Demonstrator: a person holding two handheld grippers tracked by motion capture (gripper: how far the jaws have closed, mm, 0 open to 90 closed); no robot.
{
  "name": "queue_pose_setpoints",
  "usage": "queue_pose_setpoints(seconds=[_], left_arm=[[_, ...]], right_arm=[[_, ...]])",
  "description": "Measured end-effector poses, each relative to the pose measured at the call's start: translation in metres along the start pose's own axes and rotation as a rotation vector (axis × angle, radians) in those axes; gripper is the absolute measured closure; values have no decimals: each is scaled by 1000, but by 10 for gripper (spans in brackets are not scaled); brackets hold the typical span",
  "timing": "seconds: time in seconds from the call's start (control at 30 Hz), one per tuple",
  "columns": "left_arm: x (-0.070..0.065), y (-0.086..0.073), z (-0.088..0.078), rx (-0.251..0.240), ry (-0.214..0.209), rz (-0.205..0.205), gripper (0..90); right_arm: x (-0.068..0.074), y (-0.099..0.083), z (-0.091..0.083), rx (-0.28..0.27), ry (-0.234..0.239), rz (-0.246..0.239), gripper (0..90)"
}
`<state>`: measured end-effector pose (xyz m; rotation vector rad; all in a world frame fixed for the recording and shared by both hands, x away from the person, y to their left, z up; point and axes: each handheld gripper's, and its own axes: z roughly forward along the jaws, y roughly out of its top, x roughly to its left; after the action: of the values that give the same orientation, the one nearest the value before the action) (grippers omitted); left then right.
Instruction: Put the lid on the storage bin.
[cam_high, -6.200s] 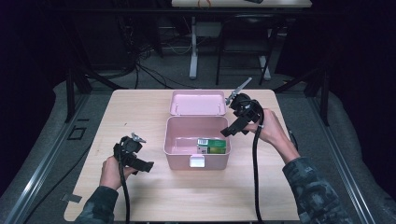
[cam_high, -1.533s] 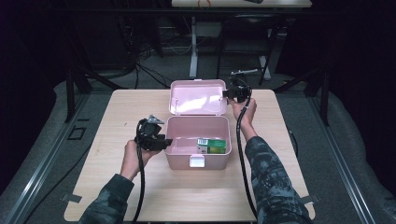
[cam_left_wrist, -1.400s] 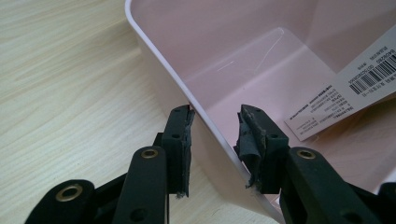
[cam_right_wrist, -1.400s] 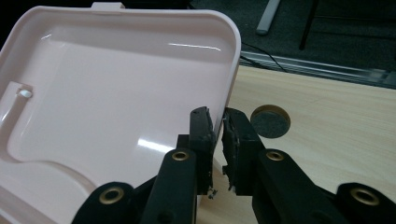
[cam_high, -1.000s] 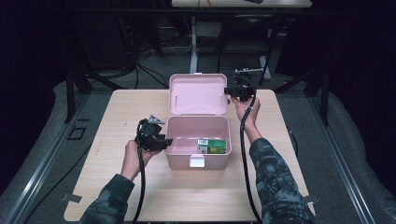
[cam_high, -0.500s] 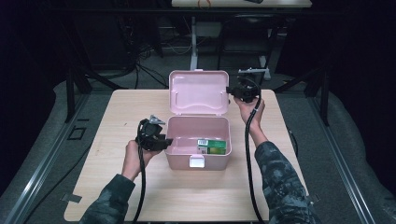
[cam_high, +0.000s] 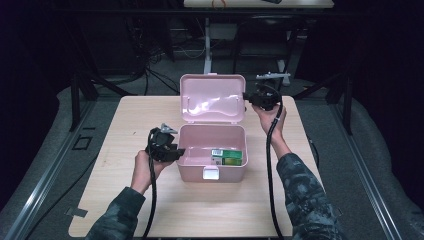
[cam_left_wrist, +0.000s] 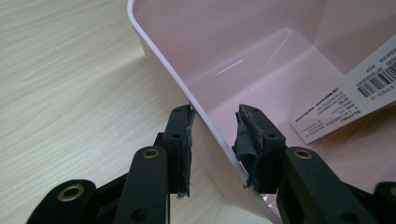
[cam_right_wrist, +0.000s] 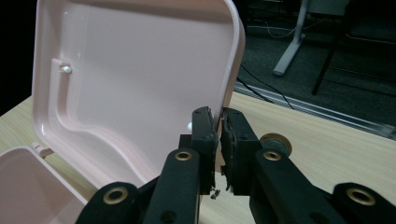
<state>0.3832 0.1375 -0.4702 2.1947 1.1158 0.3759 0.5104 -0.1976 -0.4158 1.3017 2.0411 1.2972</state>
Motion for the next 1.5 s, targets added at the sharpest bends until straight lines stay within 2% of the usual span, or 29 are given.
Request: queue_pose_setpoints(seconds=[0.37, 0.67, 1.3, 1.5], left_arm=[[-3, 0, 0, -2, 20, -3, 662], [-3, 0, 0, -4, 27, -20, 666], [-5, 0, 1, 0, 38, -19, 667], [-5, 0, 1, 1, 40, -19, 667]], right_arm=[[3, 0, -10, -13, 16, -56, 842], [7, -1, -19, -22, 34, -103, 842], [14, -6, -38, -38, 71, -167, 845], [16, -7, -42, -38, 76, -174, 847]])
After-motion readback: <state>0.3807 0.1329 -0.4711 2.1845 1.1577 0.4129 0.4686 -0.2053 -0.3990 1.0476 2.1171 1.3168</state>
